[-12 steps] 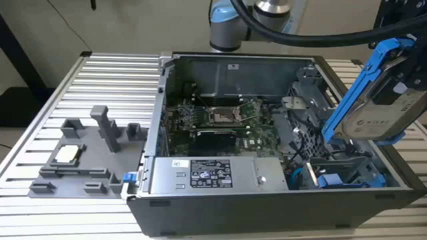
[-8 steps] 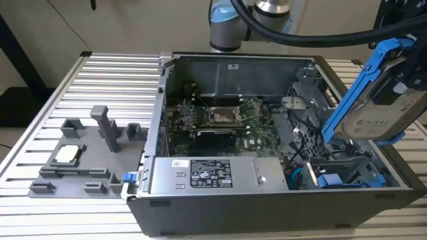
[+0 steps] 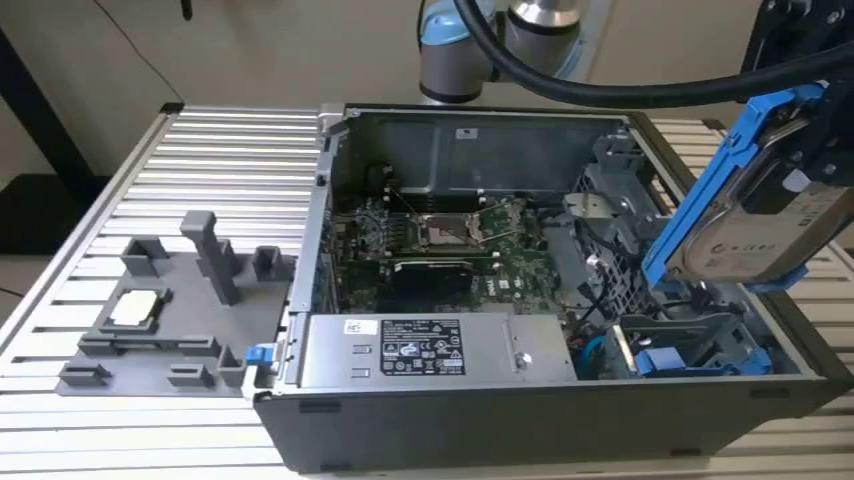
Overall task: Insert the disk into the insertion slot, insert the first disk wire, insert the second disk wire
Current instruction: 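Insert the disk into the insertion slot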
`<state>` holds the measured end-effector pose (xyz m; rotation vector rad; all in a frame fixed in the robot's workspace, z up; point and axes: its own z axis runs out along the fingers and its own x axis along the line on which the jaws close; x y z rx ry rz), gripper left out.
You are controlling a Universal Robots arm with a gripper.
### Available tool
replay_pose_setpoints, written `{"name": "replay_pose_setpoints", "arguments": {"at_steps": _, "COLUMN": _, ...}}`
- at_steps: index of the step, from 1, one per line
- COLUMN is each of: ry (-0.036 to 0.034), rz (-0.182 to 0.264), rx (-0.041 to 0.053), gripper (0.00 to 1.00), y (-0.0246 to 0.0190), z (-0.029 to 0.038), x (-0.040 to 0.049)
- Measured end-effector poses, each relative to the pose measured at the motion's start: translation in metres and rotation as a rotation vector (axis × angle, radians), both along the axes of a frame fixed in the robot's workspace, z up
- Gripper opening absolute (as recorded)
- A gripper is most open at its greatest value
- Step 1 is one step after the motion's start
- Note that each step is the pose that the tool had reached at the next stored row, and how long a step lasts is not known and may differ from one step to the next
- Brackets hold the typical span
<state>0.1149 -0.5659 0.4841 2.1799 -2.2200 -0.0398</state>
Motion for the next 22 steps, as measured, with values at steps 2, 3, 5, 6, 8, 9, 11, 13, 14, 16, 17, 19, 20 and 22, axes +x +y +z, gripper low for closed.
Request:
{"name": "replay_pose_setpoints", "arguments": {"at_steps": 2, "ry": 0.0000, "rz": 0.000, "rx": -0.0002, "gripper": 0.33, "y": -0.0003, "z": -0.0008, "x": 0.0002}}
{"name": "replay_pose_setpoints", "arguments": {"at_steps": 3, "ry": 0.0000, "rz": 0.000, "rx": -0.0004, "gripper": 0.33, "y": -0.0008, "z": -0.0011, "x": 0.0003}}
{"name": "replay_pose_setpoints", "arguments": {"at_steps": 5, "ry": 0.0000, "rz": 0.000, "rx": 0.0000, "gripper": 0.33, "y": -0.0031, "z": -0.0021, "x": 0.0005}}
{"name": "replay_pose_setpoints", "arguments": {"at_steps": 6, "ry": 0.0000, "rz": 0.000, "rx": 0.0000, "gripper": 0.33, "y": -0.0044, "z": -0.0026, "x": 0.0006}}
{"name": "replay_pose_setpoints", "arguments": {"at_steps": 8, "ry": 0.0000, "rz": -0.001, "rx": -0.0001, "gripper": 0.33, "y": -0.0077, "z": -0.0038, "x": 0.0009}}
{"name": "replay_pose_setpoints", "arguments": {"at_steps": 9, "ry": 0.0000, "rz": -0.001, "rx": -0.0002, "gripper": 0.33, "y": -0.0094, "z": -0.0045, "x": 0.0010}}
{"name": "replay_pose_setpoints", "arguments": {"at_steps": 11, "ry": 0.0000, "rz": -0.001, "rx": 0.0000, "gripper": 0.33, "y": -0.0119, "z": -0.0061, "x": 0.0012}}
{"name": "replay_pose_setpoints", "arguments": {"at_steps": 13, "ry": 0.0000, "rz": -0.002, "rx": 0.0001, "gripper": 0.33, "y": -0.0132, "z": -0.0077, "x": 0.0013}}
{"name": "replay_pose_setpoints", "arguments": {"at_steps": 14, "ry": 0.0000, "rz": -0.002, "rx": 0.0000, "gripper": 0.33, "y": -0.0137, "z": -0.0083, "x": 0.0013}}
{"name": "replay_pose_setpoints", "arguments": {"at_steps": 16, "ry": 0.0000, "rz": -0.002, "rx": -0.0005, "gripper": 0.33, "y": -0.0138, "z": -0.0091, "x": 0.0014}}
{"name": "replay_pose_setpoints", "arguments": {"at_steps": 17, "ry": 0.0000, "rz": -0.003, "rx": -0.0004, "gripper": 0.33, "y": -0.0139, "z": -0.0095, "x": 0.0014}}
{"name": "replay_pose_setpoints", "arguments": {"at_steps": 19, "ry": 0.0000, "rz": -0.003, "rx": -0.0004, "gripper": 0.33, "y": -0.0139, "z": -0.0101, "x": 0.0015}}
{"name": "replay_pose_setpoints", "arguments": {"at_steps": 20, "ry": 0.0000, "rz": -0.004, "rx": -0.0004, "gripper": 0.33, "y": -0.0139, "z": -0.0104, "x": 0.0015}}
{"name": "replay_pose_setpoints", "arguments": {"at_steps": 22, "ry": 0.0000, "rz": -0.004, "rx": -0.0004, "gripper": 0.33, "y": -0.0139, "z": -0.0108, "x": 0.0015}}
